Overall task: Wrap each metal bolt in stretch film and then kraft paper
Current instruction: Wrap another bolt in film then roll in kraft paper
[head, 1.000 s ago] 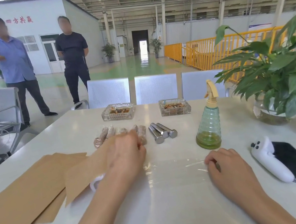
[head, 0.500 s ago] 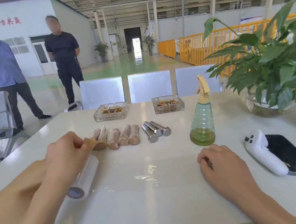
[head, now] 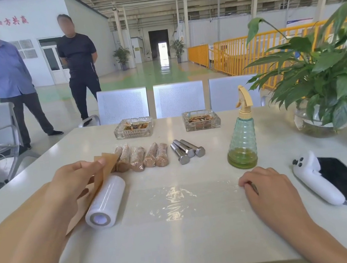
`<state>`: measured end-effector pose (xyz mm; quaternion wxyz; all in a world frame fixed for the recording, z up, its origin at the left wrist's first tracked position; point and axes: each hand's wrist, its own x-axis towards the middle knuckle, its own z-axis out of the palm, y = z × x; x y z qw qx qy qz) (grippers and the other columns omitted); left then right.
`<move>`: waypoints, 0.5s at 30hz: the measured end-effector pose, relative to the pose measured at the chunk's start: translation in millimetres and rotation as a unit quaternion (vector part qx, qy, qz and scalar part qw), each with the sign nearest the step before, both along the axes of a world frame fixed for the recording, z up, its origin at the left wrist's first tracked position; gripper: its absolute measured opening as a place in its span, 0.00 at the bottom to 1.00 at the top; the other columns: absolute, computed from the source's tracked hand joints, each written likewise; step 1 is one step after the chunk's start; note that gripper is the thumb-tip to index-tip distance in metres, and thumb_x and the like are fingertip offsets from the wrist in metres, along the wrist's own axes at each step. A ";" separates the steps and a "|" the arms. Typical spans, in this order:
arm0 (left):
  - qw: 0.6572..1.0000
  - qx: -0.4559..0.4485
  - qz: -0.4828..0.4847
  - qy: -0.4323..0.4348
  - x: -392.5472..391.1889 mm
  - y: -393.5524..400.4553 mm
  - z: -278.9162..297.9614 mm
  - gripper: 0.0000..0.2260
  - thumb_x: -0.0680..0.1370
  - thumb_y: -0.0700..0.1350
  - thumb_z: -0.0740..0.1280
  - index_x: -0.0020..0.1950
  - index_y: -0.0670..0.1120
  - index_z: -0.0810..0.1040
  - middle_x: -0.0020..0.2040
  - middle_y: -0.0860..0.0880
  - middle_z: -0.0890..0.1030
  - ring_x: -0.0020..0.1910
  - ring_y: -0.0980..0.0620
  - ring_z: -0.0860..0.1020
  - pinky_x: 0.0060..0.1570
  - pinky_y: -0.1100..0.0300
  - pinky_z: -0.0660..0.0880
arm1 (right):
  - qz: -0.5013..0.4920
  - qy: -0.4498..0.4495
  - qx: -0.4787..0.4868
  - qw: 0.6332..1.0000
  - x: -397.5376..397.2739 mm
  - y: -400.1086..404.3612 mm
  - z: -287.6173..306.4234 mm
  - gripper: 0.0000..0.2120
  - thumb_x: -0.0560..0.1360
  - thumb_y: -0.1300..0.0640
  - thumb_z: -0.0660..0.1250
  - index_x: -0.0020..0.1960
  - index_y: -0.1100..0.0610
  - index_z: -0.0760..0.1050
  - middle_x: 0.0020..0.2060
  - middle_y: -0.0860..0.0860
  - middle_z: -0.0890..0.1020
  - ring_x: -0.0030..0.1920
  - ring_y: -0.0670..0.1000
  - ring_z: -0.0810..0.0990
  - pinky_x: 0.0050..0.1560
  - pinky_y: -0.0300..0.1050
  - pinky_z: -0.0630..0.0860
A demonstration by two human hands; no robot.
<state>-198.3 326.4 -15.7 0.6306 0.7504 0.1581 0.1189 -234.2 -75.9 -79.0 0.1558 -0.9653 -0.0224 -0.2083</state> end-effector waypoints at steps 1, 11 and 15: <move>0.999 -0.031 -0.002 0.007 -0.3 0.4 -0.2 0.12 0.73 0.53 0.78 0.43 0.50 0.76 0.43 0.49 0.83 0.45 0.48 0.80 0.54 0.52 0.73 | 0.000 -0.001 0.006 1.000 -0.6 0.1 -0.1 0.11 0.81 0.57 0.62 0.52 0.45 0.82 0.50 0.38 0.81 0.53 0.48 0.76 0.56 0.47 0.70; 0.965 -0.041 0.193 -0.174 0.4 -2.5 6.4 0.11 0.74 0.57 0.74 0.39 0.52 0.79 0.40 0.56 0.83 0.44 0.53 0.82 0.55 0.51 0.80 | 0.003 -0.004 0.052 0.999 -0.7 2.0 -1.4 0.11 0.81 0.59 0.62 0.51 0.47 0.82 0.49 0.40 0.81 0.51 0.48 0.73 0.58 0.48 0.71; 0.918 0.188 0.125 -0.327 -22.6 -63.3 36.8 0.10 0.77 0.58 0.69 0.41 0.53 0.77 0.40 0.60 0.82 0.39 0.65 0.78 0.43 0.68 0.73 | -0.003 -0.032 0.074 0.997 0.8 1.2 -1.7 0.10 0.80 0.60 0.63 0.51 0.49 0.82 0.47 0.42 0.81 0.51 0.49 0.73 0.56 0.49 0.72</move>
